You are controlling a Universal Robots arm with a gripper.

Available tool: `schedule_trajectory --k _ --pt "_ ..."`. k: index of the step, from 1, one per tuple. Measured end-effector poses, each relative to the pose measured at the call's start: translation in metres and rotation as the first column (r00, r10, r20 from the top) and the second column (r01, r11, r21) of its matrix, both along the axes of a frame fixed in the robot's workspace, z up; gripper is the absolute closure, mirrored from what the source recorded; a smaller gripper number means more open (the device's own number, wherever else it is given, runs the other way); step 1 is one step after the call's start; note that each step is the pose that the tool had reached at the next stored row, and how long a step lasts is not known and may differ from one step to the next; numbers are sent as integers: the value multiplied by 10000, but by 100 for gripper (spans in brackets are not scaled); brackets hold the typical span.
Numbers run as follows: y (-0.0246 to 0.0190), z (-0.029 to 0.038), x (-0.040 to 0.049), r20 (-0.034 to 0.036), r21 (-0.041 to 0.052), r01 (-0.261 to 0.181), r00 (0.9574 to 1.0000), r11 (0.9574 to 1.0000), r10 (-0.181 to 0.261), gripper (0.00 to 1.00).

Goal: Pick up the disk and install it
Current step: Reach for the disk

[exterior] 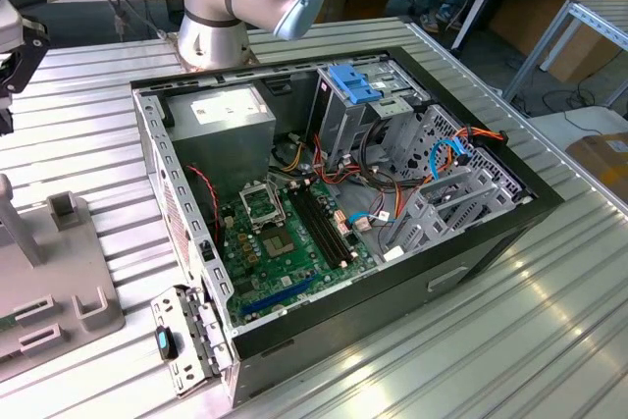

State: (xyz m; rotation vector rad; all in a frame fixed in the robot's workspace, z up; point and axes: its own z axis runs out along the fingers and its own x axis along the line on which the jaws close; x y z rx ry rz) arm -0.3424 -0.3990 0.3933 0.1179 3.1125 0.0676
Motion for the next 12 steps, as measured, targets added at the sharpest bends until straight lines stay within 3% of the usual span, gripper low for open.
schedule_trajectory --k 12 --pt "0 0 -58 0 0 0 10000 10000 0 89"
